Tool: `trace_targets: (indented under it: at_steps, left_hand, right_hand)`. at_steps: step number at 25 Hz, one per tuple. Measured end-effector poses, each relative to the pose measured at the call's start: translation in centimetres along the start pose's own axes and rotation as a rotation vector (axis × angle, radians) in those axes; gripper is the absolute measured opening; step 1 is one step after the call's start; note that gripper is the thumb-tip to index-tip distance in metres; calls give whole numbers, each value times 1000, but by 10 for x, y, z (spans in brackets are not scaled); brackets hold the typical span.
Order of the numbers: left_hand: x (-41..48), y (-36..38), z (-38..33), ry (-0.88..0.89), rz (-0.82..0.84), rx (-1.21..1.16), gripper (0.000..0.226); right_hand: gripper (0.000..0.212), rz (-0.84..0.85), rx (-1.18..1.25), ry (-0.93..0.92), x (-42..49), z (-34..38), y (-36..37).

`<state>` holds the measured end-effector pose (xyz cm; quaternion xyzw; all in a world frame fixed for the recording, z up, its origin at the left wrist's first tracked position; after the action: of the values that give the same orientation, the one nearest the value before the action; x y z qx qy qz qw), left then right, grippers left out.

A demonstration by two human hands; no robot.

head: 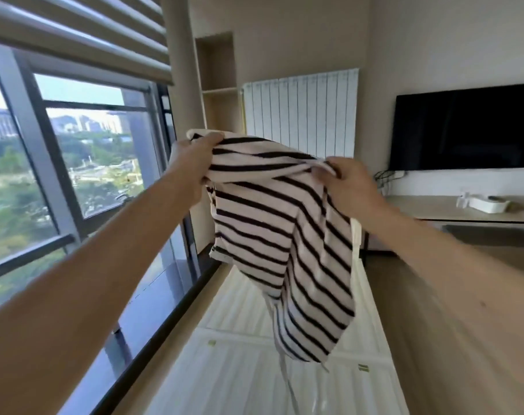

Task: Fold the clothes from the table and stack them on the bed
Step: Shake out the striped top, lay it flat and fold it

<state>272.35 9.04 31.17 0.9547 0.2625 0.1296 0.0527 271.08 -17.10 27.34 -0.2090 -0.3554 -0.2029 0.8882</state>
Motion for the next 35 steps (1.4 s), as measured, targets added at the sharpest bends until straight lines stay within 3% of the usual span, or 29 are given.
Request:
trace_targets:
  at_steps: [2, 4, 8, 10, 12, 13, 16, 17, 18, 19, 20, 22, 24, 27, 29, 32, 35]
  left_hand:
    - [11, 8, -9, 24, 43, 60, 33]
    - [12, 18, -15, 23, 102, 82, 30]
    - [6, 42, -10, -23, 258, 41, 24]
    - [-2, 56, -6, -63, 372, -36, 17]
    - [-13, 67, -10, -51, 415, -58, 14]
    - [-21, 72, -13, -32, 436, -63, 12]
    - [-54, 87, -23, 62, 565, -16, 16]
    - [-63, 92, -25, 97, 610, 9, 18]
    - [-71, 95, -25, 143, 646, 42, 17]
    - [-74, 94, -25, 227, 655, 94, 19]
    - [-74, 91, -25, 353, 635, 166, 22]
    - [-63, 72, -15, 674, 498, 404, 33]
    - [-54, 49, 11, 931, 296, 693, 68]
    - [-39, 24, 57, 976, 10, 984, 108]
    - [-29, 13, 70, 907, -145, 951, 114]
    - [-16, 3, 59, 842, -240, 761, 118]
    - [-14, 3, 22, 994, -334, 548, 109]
  right_hand:
    - [45, -75, -94, -33, 27, 10, -26]
    - [47, -115, -140, -14, 46, 12, -43]
    - [46, -129, -74, 227, 62, -25, -51]
    - [40, -89, -71, 330, 59, -44, -48]
    - [18, -55, -61, 392, 46, -44, -45]
    - [21, -16, -26, 410, 39, -39, -42]
    - [72, 314, 113, 352, 8, 3, -11]
    - [72, 418, 112, 295, -1, 15, 2]
    - [57, 439, 112, 244, -6, 21, 12]
    - [34, 357, 116, 237, -2, 22, 15]
    - [14, 233, 132, 257, 3, 26, 11]
    - [13, 61, 168, 298, 18, 24, -1]
    - [12, 40, 212, 250, 33, 34, -13]
    - [13, 9, 266, 167, 49, 59, -31]
    - [16, 5, 274, 98, 55, 74, -37]
    - [22, -11, 230, 49, 55, 82, -46]
    - [17, -57, 219, 77, 56, 69, -60]
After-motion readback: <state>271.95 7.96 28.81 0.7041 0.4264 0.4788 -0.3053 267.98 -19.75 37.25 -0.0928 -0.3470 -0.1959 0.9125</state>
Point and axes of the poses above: each hand's wrist, its own x-axis towards the middle knuckle, its own y-axis out of the palm, z = x × y, the point moved 5 cm from there along x, towards the middle knuckle, and after that the axes turned 12 degrees about -z, right-handed, at the moved point
